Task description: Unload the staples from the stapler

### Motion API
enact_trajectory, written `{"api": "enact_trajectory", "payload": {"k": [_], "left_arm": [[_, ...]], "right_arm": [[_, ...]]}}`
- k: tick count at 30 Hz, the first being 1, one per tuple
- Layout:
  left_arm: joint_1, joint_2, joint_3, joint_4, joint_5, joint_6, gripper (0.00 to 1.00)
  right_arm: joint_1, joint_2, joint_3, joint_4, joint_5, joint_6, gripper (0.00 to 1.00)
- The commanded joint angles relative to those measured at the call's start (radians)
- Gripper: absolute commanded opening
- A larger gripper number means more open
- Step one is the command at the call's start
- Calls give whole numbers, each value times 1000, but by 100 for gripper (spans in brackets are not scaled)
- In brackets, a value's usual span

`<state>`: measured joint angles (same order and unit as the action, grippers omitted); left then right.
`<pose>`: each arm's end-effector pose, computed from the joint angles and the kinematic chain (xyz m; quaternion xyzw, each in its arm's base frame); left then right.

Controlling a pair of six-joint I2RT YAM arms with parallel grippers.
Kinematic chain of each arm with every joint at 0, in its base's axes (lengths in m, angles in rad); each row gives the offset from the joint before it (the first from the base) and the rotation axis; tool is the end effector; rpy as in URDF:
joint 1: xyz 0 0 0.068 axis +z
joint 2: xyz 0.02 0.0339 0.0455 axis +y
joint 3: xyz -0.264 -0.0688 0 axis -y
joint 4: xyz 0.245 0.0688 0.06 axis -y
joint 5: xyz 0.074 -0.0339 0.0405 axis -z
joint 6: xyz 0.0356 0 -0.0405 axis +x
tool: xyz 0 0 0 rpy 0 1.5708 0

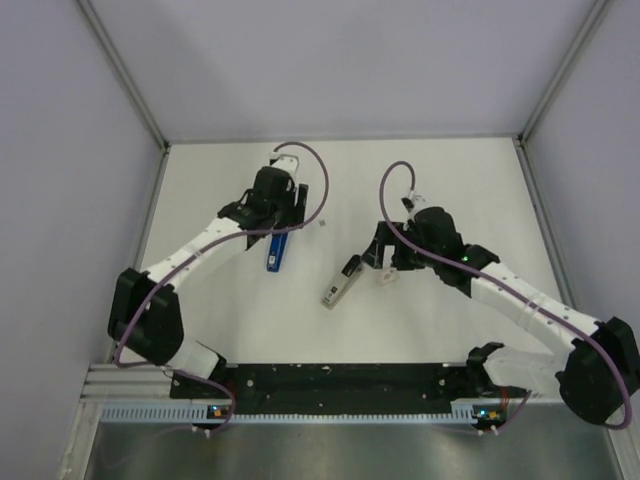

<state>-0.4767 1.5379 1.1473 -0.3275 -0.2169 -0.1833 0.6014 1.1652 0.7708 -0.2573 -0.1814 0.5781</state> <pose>0.3079 -0.1504 0.2680 0.0880 0.9020 -0.0400 0.4209 0.2039 0.1477 0.2512 -0.0506 0.8920 0.3131 0.3220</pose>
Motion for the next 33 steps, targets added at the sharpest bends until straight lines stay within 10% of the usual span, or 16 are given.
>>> {"api": "enact_trajectory", "payload": {"k": [1,11,33], "left_arm": [[-130,-131,11,12,125,51,73],[-327,-33,17,11,237,156,73],[-384,202,37,94,269,131,72]], "right_arm": [[-46,-110,38,-118,290,-15,99],[-57,-237,12,-192,309,-69,95],[-57,-323,-45,-280,264,-41,94]]}}
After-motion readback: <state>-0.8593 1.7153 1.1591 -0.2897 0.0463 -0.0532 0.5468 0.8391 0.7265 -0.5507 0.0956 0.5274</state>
